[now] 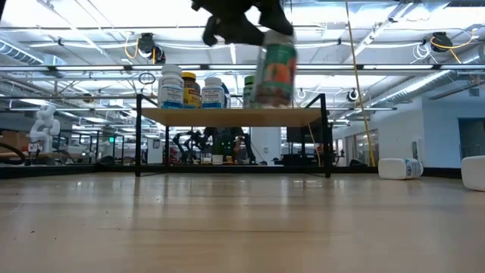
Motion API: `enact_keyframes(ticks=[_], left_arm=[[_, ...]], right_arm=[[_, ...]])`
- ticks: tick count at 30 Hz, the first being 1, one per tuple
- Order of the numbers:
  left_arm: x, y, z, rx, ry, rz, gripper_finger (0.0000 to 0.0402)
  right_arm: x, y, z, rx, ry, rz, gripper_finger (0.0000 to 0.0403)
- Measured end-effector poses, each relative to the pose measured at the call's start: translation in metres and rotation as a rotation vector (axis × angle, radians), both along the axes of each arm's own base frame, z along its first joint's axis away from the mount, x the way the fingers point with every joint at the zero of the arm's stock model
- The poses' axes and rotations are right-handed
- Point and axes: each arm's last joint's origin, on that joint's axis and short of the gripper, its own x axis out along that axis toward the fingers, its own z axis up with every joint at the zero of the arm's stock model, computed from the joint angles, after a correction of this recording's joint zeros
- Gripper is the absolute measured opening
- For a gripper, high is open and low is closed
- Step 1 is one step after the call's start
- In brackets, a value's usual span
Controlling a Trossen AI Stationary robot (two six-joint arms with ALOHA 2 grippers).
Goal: Pick and place medicine bottles onto shelf by color
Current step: Put the dark green medicine bottle on the shelf
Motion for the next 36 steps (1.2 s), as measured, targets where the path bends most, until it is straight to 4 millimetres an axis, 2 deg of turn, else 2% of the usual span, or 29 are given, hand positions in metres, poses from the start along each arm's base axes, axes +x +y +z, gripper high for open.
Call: enact_keyframes(ticks=[3,5,11,15,26,32,36], left_arm=[[-0.006,0.026,0.022,0.024,-0.03,0.031,0.0227],[-0.006,0.045,0.028,0.046,-0.024,0.028,0.0227],[-0.005,0.099,0.027,0.062,0.002,0.064,0.0228],[-0.009,0.123,0.024,0.044,0.034,0.127,0.0228],[-0.013,0.15,0.023,0.026,0.04,0.139,0.0228],[-0.015,0.155,0.023,0.024,0.05,0.154,0.023],[-0.015,0.155,0.021,0.018,0.063,0.157,0.025]], right_arm=[[0.001,0.0,0.001,-0.026,-0.023,-0.007,0.0128],[0.001,0.0,0.001,-0.039,-0.03,-0.009,0.0128],[0.001,0.0,0.001,-0.052,-0.033,-0.01,0.0128],[0.001,0.0,0.001,-0.04,-0.029,-0.009,0.0128],[0.001,0.0,0.0,-0.043,-0.021,-0.009,0.0128],[0.001,0.0,0.0,-0.042,-0.02,-0.009,0.0128],[0.001,0.0,0.0,-0.026,-0.014,-0.007,0.0128]])
